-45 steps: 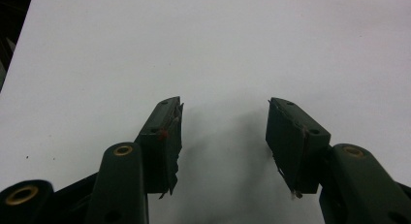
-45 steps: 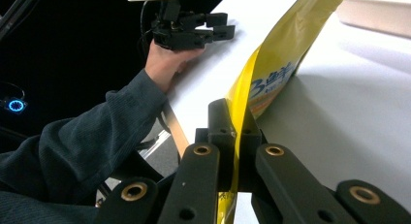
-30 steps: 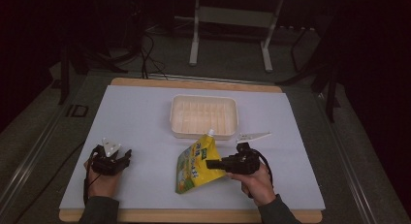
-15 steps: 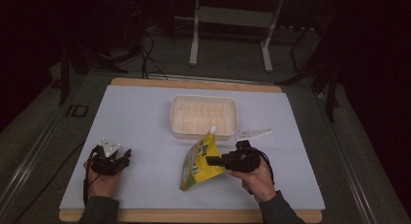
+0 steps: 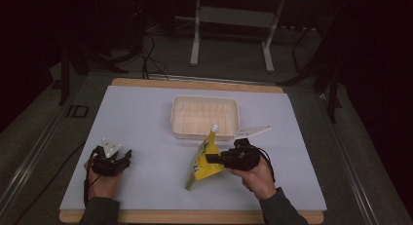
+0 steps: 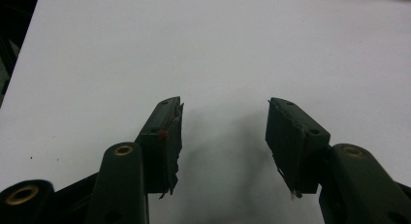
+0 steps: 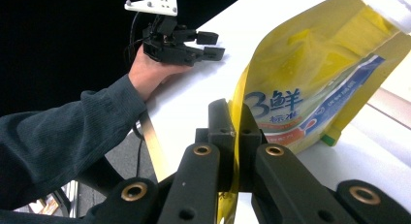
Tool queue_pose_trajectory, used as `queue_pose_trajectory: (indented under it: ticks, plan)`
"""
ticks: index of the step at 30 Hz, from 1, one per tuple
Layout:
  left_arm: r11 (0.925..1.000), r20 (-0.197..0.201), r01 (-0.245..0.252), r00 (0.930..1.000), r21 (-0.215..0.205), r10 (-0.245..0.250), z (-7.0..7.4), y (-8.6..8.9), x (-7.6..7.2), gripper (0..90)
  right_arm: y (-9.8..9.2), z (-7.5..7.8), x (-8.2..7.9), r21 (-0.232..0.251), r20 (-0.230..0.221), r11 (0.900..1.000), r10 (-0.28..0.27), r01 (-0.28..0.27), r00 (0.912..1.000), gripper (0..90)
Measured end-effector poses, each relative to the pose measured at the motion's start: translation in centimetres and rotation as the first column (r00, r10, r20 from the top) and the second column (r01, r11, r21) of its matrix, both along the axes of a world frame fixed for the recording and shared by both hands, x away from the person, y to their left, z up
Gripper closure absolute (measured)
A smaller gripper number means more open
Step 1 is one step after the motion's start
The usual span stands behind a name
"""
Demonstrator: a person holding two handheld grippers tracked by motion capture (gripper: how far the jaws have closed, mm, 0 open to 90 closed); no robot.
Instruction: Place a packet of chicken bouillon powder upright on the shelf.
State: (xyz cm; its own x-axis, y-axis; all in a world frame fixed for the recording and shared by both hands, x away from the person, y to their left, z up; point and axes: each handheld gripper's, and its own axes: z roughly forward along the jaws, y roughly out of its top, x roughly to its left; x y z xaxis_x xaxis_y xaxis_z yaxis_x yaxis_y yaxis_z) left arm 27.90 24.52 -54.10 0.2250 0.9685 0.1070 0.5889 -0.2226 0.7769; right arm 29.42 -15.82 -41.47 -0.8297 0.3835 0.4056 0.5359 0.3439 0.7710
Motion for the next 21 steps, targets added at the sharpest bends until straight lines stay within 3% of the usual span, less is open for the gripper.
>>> queue_pose_trajectory:
  ticks: [21]
  plan:
    - [1.0, 0.001, 0.0, 1.0, -0.002, 0.0, 0.0, 0.0, 0.0, 46.8, 0.8, 1.5, 0.6, -0.04, 0.058, 0.999, 0.012, -0.009, 0.9983, 90.0]
